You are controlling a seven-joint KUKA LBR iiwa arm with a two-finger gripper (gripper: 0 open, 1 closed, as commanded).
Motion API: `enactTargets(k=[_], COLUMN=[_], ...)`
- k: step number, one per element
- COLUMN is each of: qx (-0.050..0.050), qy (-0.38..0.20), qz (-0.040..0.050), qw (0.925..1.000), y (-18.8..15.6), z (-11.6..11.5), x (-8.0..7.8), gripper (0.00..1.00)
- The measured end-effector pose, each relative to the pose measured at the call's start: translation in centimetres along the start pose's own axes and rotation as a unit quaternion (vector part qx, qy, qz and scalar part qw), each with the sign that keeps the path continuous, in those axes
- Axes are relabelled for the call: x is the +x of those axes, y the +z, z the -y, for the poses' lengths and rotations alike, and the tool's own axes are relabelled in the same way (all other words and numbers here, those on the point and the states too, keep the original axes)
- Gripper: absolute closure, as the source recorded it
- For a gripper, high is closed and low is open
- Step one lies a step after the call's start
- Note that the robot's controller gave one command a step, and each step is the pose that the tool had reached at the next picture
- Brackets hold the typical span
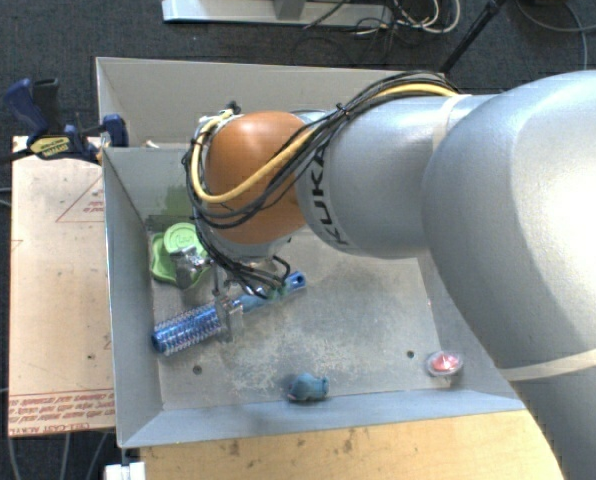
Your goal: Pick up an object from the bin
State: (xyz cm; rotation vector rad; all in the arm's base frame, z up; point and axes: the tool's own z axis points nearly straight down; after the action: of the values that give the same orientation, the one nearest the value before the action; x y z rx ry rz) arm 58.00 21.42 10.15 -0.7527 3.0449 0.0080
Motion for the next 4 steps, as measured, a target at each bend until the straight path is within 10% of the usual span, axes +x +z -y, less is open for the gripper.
enactTargets(k=[1, 3, 4], qx=[0.001, 0.001, 0.001], qy=[-0.073, -0.081, -0.081], qz=[-0.0008, -0.0021, -0.0030], qw=[0.9973, 0.9967, 0.9967], y=[-0.8, 3.4, 3.5], z=[-3.2, -2.2, -2.2], x=[-1.9, -0.6, -0.5], gripper=[0.00, 0.00, 1.00])
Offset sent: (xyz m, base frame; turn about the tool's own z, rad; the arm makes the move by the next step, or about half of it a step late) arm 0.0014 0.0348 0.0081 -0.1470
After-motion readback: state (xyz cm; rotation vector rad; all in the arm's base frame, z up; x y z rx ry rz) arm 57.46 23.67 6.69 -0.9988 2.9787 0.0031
